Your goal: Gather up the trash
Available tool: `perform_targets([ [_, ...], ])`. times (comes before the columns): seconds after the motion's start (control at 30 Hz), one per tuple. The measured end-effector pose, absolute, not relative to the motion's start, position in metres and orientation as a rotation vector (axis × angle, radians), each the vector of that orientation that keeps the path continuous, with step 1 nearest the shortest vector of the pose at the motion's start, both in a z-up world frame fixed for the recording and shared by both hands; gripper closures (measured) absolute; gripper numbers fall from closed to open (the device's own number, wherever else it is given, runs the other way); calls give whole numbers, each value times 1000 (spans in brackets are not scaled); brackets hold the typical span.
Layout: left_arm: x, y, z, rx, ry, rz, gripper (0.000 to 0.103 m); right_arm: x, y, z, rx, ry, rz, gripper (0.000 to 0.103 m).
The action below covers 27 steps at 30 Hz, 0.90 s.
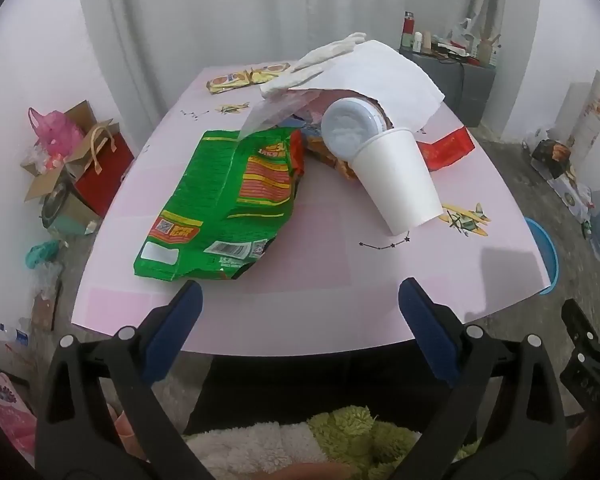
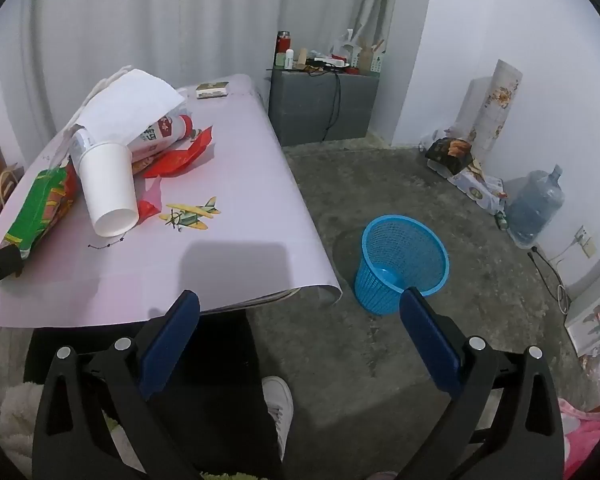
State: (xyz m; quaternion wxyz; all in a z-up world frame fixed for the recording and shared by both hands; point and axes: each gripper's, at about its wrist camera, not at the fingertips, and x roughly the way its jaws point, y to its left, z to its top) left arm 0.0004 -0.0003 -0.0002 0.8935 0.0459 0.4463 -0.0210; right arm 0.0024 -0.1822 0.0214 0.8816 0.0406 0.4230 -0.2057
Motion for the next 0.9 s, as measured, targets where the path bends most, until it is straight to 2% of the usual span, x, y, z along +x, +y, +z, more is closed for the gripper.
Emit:
perform_targets([
  [0.9, 2, 5, -5, 92, 928, -30, 9, 13, -177, 20, 85, 884, -432, 5],
])
